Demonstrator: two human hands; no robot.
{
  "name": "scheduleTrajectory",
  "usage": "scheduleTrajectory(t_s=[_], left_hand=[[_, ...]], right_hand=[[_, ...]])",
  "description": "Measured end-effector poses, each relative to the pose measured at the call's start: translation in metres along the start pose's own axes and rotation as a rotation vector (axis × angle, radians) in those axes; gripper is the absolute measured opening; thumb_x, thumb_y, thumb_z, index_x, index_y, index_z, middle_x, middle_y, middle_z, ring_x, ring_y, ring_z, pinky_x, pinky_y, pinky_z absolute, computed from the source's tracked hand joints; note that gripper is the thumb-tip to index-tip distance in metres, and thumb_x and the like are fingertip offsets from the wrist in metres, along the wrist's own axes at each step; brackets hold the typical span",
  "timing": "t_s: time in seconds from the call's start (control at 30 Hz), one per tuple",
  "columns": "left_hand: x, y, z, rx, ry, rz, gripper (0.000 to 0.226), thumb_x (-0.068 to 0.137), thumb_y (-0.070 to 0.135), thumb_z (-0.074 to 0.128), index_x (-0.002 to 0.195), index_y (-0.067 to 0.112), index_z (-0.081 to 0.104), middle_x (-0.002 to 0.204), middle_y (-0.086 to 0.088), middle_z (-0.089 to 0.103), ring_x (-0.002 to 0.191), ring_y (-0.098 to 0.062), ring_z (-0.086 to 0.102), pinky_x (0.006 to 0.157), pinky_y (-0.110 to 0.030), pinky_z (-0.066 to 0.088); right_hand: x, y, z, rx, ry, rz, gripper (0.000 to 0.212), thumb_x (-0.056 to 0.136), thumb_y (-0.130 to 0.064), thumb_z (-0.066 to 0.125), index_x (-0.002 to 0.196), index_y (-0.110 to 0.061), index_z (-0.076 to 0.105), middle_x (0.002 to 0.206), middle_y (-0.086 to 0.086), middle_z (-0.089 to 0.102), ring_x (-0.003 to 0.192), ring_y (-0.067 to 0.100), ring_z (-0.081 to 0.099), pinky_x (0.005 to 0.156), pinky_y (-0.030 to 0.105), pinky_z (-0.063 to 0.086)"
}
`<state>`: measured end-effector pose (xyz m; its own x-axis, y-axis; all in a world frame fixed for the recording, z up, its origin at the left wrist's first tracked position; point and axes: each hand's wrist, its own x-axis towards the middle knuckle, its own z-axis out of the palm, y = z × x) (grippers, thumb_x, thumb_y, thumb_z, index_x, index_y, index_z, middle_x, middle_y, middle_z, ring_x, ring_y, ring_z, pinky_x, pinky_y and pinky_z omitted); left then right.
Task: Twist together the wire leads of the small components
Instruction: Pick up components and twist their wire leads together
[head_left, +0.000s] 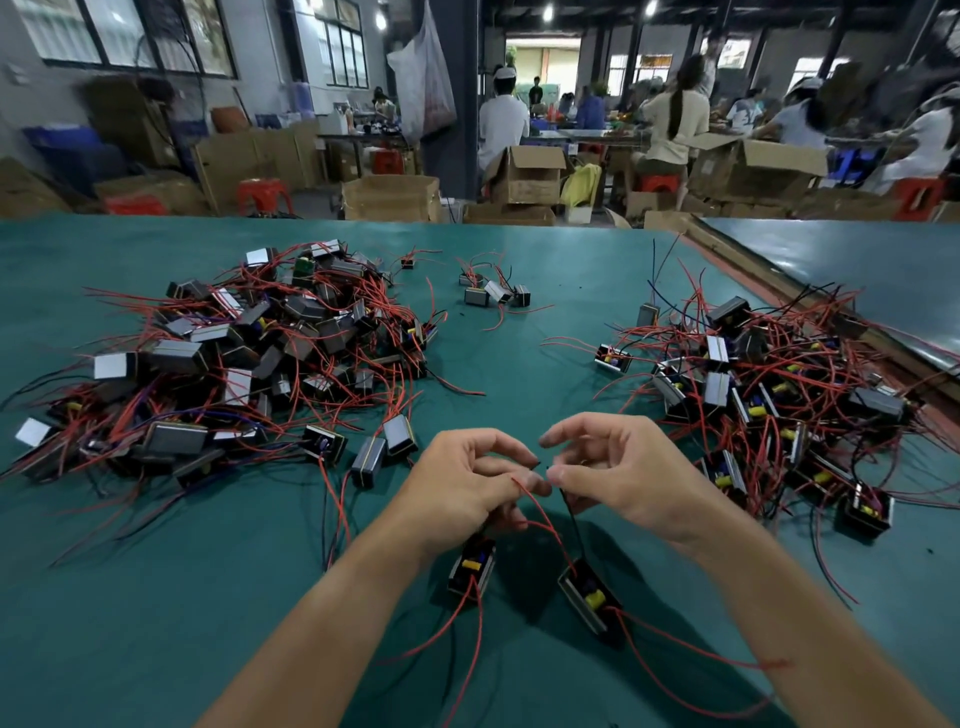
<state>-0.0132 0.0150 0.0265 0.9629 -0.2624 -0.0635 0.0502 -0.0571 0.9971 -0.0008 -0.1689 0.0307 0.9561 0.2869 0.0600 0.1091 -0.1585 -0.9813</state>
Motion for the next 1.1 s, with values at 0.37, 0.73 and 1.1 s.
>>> scheduleTrajectory(t_s=[0.37, 0.73, 1.1], left_hand=[[-0.002, 0.001, 0.003, -0.021, -0.004, 0.018, 0.011, 0.083, -0.005, 0.07, 0.084, 0.004, 0.065, 0.06, -0.007, 0.063, 0.043, -0.013, 0.059, 0.044, -0.022, 0.049], [-0.002, -0.002, 0.01, 0.018, -0.025, 0.021, 0.016, 0.077, 0.001, 0.078, 0.084, 0.0, 0.064, 0.054, -0.001, 0.059, 0.043, -0.008, 0.05, 0.044, -0.019, 0.046], [0.003, -0.007, 0.017, 0.006, -0.025, 0.071, 0.023, 0.08, 0.003, 0.076, 0.081, 0.009, 0.054, 0.057, -0.004, 0.061, 0.044, -0.013, 0.051, 0.046, -0.026, 0.05]], right_hand=[[-0.001, -0.001, 0.002, -0.011, 0.005, -0.035, 0.02, 0.08, 0.009, 0.071, 0.072, -0.01, 0.071, 0.062, 0.008, 0.067, 0.05, 0.019, 0.059, 0.053, 0.028, 0.055], [-0.003, -0.005, 0.007, -0.007, 0.038, -0.05, 0.021, 0.081, 0.015, 0.066, 0.071, -0.003, 0.063, 0.057, 0.007, 0.064, 0.051, 0.018, 0.063, 0.055, 0.028, 0.058], [0.0, -0.004, 0.009, -0.128, 0.075, -0.075, 0.022, 0.081, 0.013, 0.065, 0.07, -0.005, 0.062, 0.058, 0.004, 0.062, 0.055, 0.02, 0.054, 0.057, 0.037, 0.045]])
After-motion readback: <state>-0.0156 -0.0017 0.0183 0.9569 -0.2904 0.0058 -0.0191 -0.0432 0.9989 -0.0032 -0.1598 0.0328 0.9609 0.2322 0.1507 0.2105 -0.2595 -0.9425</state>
